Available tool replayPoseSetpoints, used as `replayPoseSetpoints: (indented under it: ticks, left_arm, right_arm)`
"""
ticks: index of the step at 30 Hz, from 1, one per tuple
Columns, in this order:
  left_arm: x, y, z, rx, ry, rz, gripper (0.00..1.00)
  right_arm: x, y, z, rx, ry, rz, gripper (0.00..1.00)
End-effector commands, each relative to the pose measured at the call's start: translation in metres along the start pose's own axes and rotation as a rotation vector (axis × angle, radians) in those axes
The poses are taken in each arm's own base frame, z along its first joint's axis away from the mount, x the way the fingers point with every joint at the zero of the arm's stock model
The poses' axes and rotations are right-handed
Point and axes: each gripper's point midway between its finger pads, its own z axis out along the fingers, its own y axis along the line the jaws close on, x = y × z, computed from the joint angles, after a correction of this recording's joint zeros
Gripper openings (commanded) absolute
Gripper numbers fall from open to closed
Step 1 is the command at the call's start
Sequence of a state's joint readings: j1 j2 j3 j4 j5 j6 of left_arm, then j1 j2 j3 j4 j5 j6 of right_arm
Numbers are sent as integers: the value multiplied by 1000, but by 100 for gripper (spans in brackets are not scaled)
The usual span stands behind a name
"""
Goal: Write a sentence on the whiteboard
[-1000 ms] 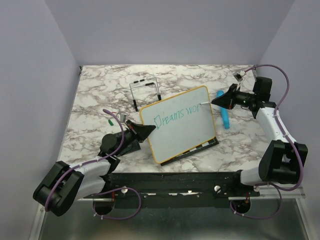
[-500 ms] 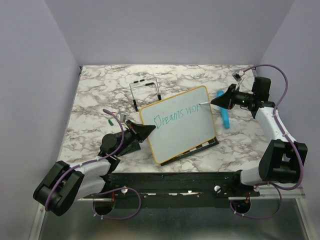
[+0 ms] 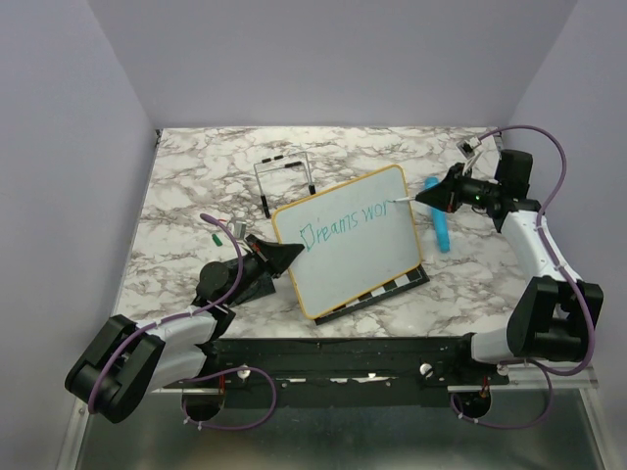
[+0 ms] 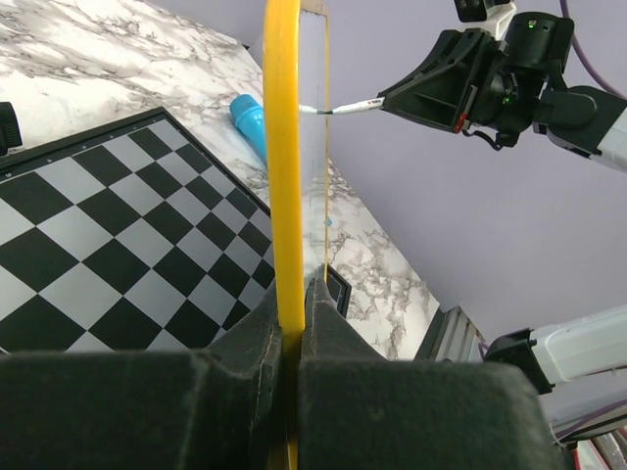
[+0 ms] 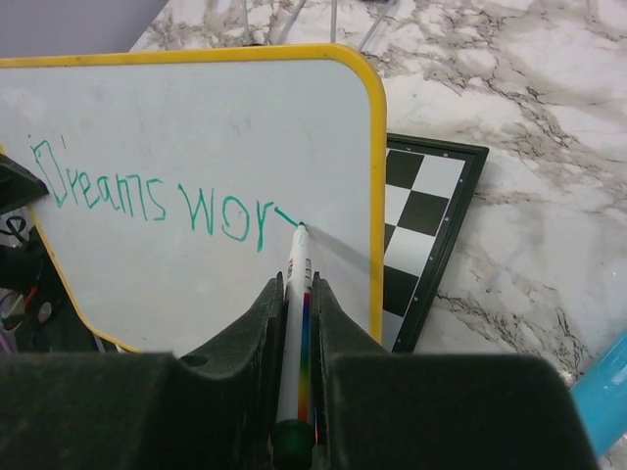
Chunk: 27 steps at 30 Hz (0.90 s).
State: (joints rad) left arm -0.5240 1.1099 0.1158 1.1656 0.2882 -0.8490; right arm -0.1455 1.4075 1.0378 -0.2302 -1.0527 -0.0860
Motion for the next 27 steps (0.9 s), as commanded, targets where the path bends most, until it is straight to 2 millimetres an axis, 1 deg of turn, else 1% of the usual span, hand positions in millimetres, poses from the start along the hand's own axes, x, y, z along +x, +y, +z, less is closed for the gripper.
replayPoseSetpoints:
  ticks: [1, 3, 5, 10, 12, 17, 27]
  left_arm:
    - [23, 12, -6, -15, 92, 97, 0]
    - [23, 12, -6, -14, 93, 99, 0]
    - [22, 12, -5, -13, 92, 99, 0]
    - [22, 12, -5, -12, 93, 98, 0]
    - [23, 12, -6, -12, 93, 98, 0]
    - [23, 12, -5, -11, 97, 97, 0]
    - [23, 11, -6, -9, 94, 96, 0]
  right_arm:
    - [-19, 15, -6, -52, -52, -87, 1]
    - [-20, 21, -6, -73, -58, -88, 1]
    - [-23, 21, -6, -73, -68, -95, 1]
    - [-26, 12, -1, -62, -68, -60, 1]
    - [-24, 8, 2, -64, -61, -44, 1]
    - [-20, 6, 4, -77, -44, -29, 1]
    - [-6, 9, 4, -100, -5, -24, 0]
